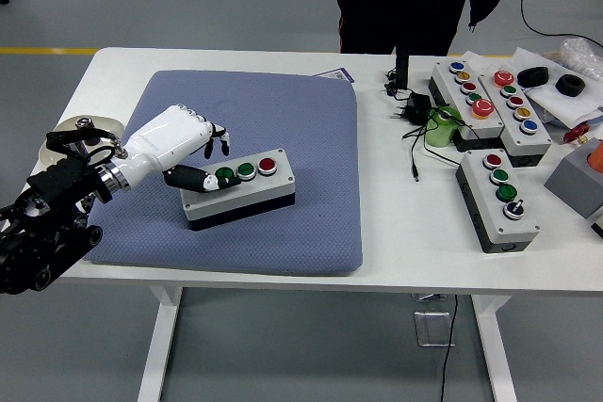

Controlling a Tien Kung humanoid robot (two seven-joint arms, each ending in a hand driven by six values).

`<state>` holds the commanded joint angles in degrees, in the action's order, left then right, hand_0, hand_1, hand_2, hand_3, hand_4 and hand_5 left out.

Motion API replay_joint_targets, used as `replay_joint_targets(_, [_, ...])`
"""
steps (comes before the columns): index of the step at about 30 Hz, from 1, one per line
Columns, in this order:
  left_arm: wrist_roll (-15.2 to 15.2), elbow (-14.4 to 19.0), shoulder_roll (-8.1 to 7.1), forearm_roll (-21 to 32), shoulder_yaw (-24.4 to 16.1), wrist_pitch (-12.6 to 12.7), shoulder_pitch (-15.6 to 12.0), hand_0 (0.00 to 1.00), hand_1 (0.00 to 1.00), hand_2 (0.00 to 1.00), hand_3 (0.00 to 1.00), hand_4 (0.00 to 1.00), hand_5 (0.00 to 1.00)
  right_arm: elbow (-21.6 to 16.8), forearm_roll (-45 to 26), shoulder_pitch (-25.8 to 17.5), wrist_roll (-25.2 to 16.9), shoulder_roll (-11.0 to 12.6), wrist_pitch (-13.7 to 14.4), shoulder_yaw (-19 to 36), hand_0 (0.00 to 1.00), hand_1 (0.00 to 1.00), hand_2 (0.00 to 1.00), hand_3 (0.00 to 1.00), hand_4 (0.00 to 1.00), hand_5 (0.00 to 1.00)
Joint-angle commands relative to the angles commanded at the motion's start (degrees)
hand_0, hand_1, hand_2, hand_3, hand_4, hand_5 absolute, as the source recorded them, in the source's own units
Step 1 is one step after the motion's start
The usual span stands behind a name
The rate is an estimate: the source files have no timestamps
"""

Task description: Pick up the button,place it on the desk,press the button,press the button

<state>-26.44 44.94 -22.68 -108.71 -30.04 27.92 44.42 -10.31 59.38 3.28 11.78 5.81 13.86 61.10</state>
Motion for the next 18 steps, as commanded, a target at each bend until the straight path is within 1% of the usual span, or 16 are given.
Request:
replay_joint_targets(6, [-0.6, 0.46, -0.28, 0.54, -1.11, 1.07, -0.44, 0.042, 0.047, 0.099, 0.244, 0.555, 0.002, 0.0, 0.31, 0.01, 0.05, -0.04, -0.01, 0.34, 0.762, 0.728, 0.734, 0.591, 0.195, 0.145])
replay_joint_targets(8, [-0.88, 1.48, -0.4, 1.18, -2.58, 1.65, -0.68, 0.042, 0.047, 0.099, 0.244, 0.555, 0.002, 0.0, 0.39, 0.03, 0.06, -0.06, -0.01, 0.39, 0.762, 0.728, 0.734, 0.591, 0.195, 0.145])
replay_joint_targets(9, [-0.96, 1.98, -0.48, 1.4, -3.1, 1.78, -0.76, 0.051, 0.058, 0.11, 0.283, 0.549, 0.002, 0.0, 0.36, 0.03, 0.06, -0.06, -0.01, 0.39, 0.763, 0.728, 0.733, 0.592, 0.195, 0.143])
replay_joint_targets(12, [-0.78, 4.87, -0.99, 1.96, -5.36, 2.11, -1.22, 0.051, 0.058, 0.11, 0.283, 0.549, 0.002, 0.0, 0.42, 0.06, 0.05, -0.07, -0.01, 0.46, 0.763, 0.728, 0.733, 0.592, 0.195, 0.143])
replay_joint_targets(14, [-0.3, 7.23, -1.44, 2.55, -6.91, 1.6, -1.47, 0.051, 0.058, 0.11, 0.283, 0.549, 0.002, 0.0, 0.45, 0.08, 0.06, -0.06, -0.02, 0.52, 0.763, 0.728, 0.733, 0.592, 0.195, 0.143])
replay_joint_targets(15, [0.17, 8.57, -1.65, 2.62, -7.63, 1.23, -1.55, 0.057, 0.067, 0.126, 0.337, 0.554, 0.002, 0.0, 0.48, 0.08, 0.07, -0.06, -0.02, 0.55, 0.762, 0.728, 0.733, 0.591, 0.194, 0.144])
replay_joint_targets(17, [1.89, 10.85, -1.98, 2.08, -8.94, -0.85, -1.72, 0.057, 0.067, 0.126, 0.337, 0.554, 0.002, 0.0, 0.47, 0.09, 0.07, -0.05, -0.03, 0.57, 0.762, 0.728, 0.733, 0.591, 0.194, 0.144])
replay_joint_targets(18, [2.89, 11.75, -2.09, 1.54, -9.51, -2.34, -1.82, 0.057, 0.067, 0.126, 0.337, 0.554, 0.002, 0.0, 0.5, 0.1, 0.08, -0.05, -0.03, 0.6, 0.762, 0.728, 0.733, 0.591, 0.194, 0.144])
